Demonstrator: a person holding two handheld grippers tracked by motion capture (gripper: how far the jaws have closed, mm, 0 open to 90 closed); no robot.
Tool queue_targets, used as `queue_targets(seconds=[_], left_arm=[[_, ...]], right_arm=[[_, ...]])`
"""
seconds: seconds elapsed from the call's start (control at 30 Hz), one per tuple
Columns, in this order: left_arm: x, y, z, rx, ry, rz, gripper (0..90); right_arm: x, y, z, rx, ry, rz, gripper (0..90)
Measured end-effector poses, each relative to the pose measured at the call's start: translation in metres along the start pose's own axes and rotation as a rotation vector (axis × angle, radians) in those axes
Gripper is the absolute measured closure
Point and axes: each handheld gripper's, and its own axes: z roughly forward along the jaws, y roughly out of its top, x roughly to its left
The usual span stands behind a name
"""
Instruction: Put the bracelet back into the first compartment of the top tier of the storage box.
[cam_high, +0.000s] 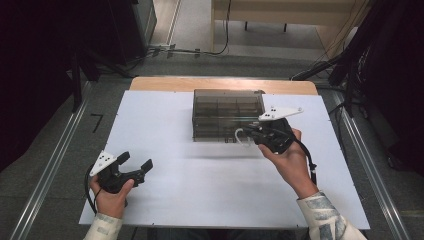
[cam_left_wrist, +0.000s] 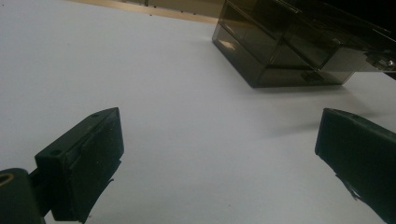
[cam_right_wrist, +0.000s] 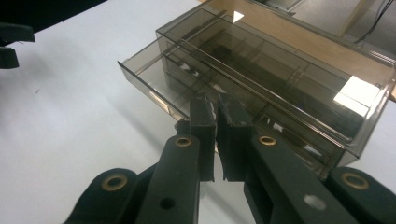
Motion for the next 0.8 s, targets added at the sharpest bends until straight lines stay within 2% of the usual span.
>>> queue_targets(seconds=[0.8], left_arm=[[0.0, 0.0, 0.0, -0.002, -0.002, 0.001, 1.8]], right_arm=[[0.013, 0.024, 0.018, -0.01, 0.031, -0.032, 83.3]])
